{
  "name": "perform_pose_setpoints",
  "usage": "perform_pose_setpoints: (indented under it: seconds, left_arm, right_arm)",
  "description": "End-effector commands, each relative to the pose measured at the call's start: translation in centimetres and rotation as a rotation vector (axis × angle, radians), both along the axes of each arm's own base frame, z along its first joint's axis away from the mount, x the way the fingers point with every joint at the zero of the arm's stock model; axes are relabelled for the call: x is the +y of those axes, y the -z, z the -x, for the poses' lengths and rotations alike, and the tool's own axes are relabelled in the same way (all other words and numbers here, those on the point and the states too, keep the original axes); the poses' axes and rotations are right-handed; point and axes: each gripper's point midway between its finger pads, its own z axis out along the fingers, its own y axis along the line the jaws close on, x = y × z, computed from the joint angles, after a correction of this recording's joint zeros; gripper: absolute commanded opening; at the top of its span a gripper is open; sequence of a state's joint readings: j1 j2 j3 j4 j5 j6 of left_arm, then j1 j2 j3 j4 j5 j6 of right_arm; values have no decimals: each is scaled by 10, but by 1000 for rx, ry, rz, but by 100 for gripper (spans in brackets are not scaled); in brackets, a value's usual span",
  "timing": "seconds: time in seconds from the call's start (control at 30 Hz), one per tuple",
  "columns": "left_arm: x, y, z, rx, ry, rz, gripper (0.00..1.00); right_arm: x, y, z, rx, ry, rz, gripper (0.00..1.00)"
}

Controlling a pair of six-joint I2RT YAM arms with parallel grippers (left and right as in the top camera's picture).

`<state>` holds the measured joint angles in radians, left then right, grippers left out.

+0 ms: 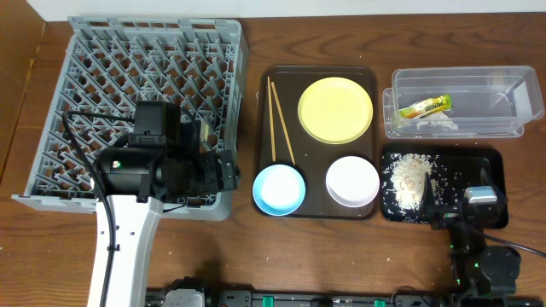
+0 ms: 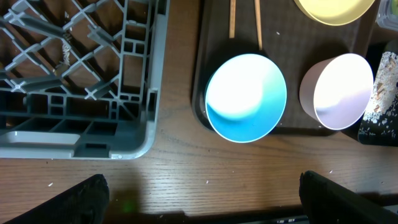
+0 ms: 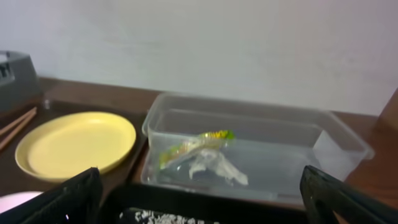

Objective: Sort waste into correct bins and load items into the dishwasher
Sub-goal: 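Reach the left gripper toward the chopsticks on the brown tray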

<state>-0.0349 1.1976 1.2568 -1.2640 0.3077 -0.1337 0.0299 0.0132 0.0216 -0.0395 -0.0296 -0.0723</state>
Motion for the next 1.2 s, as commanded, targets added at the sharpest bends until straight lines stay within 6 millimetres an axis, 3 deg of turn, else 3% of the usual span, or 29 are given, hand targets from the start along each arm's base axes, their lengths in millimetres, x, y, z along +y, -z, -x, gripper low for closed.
perform_pose_setpoints:
  seconds: [0.0, 0.1, 0.83, 1.03, 1.17]
  left_arm:
    - [1, -1, 1, -3, 6, -11, 98]
    - [1, -1, 1, -3, 6, -11, 98]
    - [-5, -2, 1, 12, -37, 40, 98]
    - [-24, -19, -47, -151, -72, 130, 98]
    - [-50, 5, -71, -134, -6, 59, 92]
  right_arm:
    - [-2, 5, -1, 4, 5, -15, 99]
    - [-2, 15, 0, 45, 6, -14, 99]
    - [-2, 15, 0, 44, 7, -14, 99]
    - [-2, 15, 0, 44, 7, -14, 99]
    - [-2, 15, 0, 44, 6, -14, 99]
